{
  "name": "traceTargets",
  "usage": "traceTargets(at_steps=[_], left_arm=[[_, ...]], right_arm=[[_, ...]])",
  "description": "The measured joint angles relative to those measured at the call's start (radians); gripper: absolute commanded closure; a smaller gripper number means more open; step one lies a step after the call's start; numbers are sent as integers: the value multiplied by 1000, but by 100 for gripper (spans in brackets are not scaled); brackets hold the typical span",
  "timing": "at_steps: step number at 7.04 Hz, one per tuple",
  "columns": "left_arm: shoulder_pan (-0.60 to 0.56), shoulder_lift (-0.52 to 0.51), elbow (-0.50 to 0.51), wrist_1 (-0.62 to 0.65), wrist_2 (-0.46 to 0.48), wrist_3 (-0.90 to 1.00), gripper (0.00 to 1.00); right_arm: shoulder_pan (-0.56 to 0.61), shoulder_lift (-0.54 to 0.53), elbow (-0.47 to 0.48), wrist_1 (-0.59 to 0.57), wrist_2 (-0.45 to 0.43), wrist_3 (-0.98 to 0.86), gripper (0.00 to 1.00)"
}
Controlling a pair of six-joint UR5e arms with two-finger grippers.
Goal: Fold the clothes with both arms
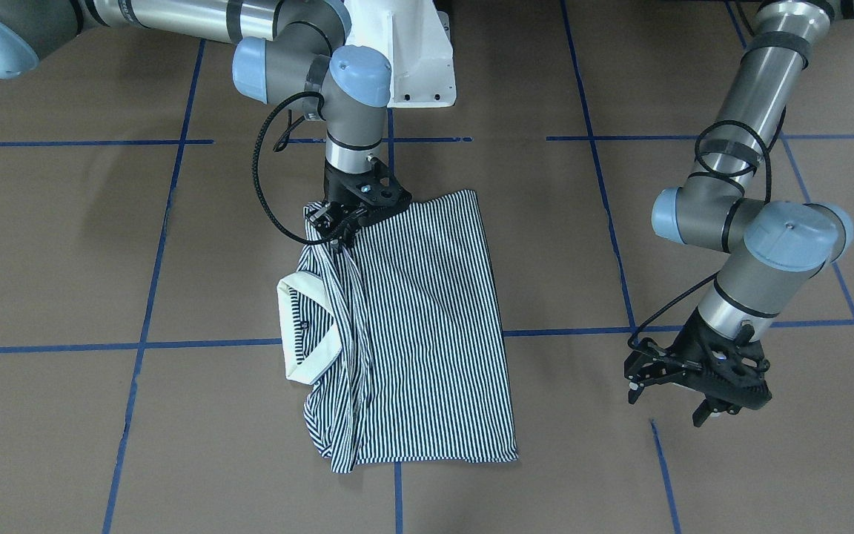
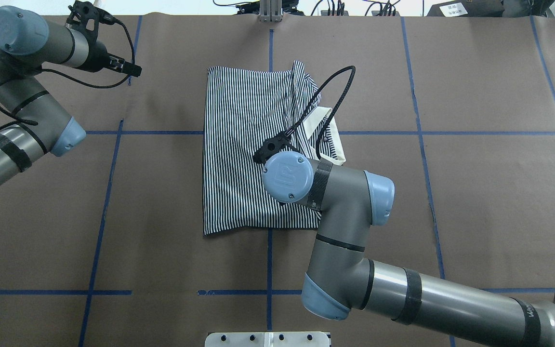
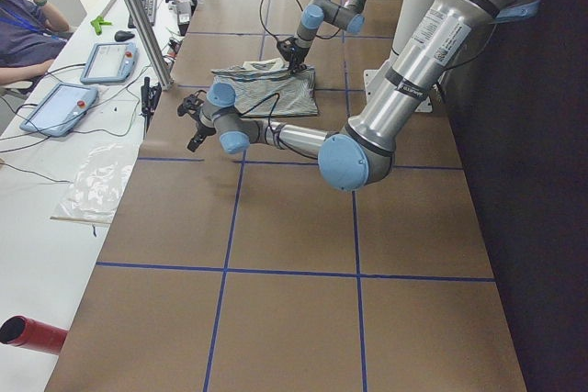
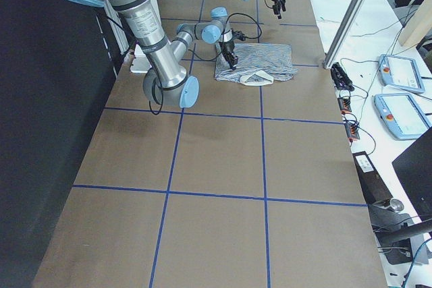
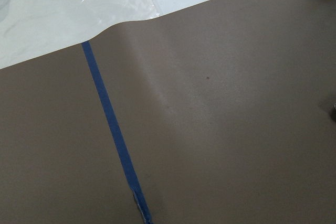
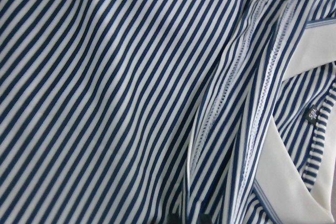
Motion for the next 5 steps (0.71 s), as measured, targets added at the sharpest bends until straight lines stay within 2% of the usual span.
traceTargets(at_steps=[5], left_arm=[[1, 0, -1, 0, 0, -2, 0]], right_arm=[[41, -19, 32, -6, 8, 0, 100]])
